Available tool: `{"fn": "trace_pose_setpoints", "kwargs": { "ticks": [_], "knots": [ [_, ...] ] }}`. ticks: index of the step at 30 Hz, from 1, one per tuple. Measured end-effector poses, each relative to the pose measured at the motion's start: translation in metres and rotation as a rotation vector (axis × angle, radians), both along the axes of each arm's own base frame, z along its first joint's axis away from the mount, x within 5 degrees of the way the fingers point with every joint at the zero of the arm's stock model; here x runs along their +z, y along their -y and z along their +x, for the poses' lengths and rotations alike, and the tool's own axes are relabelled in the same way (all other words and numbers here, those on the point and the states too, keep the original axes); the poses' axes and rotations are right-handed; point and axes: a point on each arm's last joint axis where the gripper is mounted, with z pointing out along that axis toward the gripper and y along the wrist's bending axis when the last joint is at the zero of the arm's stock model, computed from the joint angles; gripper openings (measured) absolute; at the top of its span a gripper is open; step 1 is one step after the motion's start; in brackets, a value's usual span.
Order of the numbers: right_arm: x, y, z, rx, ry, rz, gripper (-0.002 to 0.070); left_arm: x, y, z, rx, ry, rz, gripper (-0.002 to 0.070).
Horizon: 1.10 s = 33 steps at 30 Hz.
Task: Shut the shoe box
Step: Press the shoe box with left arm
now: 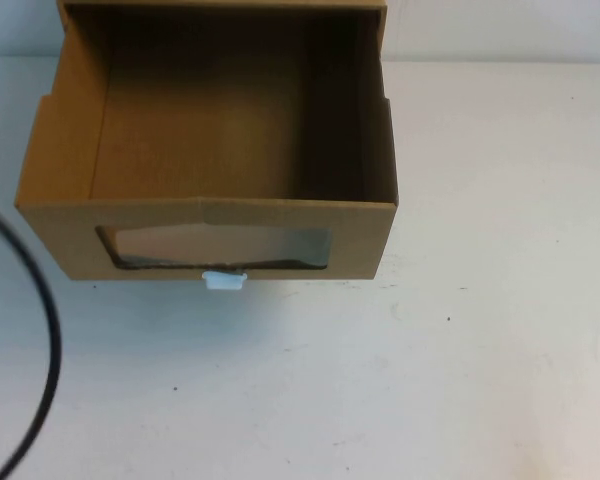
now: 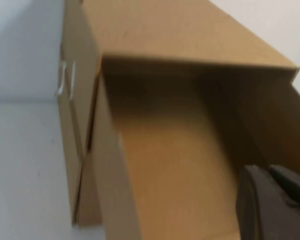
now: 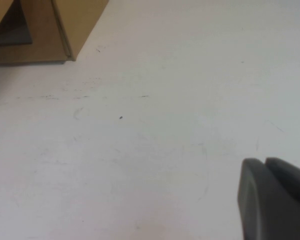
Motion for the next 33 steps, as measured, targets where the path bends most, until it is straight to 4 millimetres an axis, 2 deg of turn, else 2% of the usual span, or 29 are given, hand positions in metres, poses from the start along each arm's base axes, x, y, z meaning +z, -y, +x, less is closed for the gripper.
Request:
{"fn": "trace_pose_setpoints", "kwargs": {
  "ticks": [4,7,11,14,17,22,27,33],
  "knots": [
    [0.0,0.0,0.0,0.0,0.0,0.0,-0.0013,0.044,0.013,0.052,-0.109,-0.017,0.102,-0.0005],
    [0.0,0.0,0.0,0.0,0.0,0.0,-0.0013,0.069,0.023,0.089,-0.187,-0.011,0.138,-0.0005],
    [0.0,0.0,0.0,0.0,0.0,0.0,-0.0013,0.094,0.032,0.135,-0.24,0.019,0.186,-0.0005],
    [0.0,0.0,0.0,0.0,0.0,0.0,-0.0013,0.103,0.038,0.168,-0.269,0.021,0.2,-0.0005],
    [0.0,0.0,0.0,0.0,0.0,0.0,-0.0013,0.101,0.043,0.203,-0.297,-0.001,0.211,-0.0005],
    [0.0,0.0,0.0,0.0,0.0,0.0,-0.0013,0.078,0.052,0.258,-0.335,-0.064,0.234,-0.0005],
    [0.0,0.0,0.0,0.0,0.0,0.0,-0.0013,0.057,0.057,0.289,-0.376,-0.131,0.236,-0.0005],
    [0.0,0.0,0.0,0.0,0.0,0.0,-0.0013,0.039,0.061,0.305,-0.407,-0.2,0.233,-0.0005]
  ]
}}
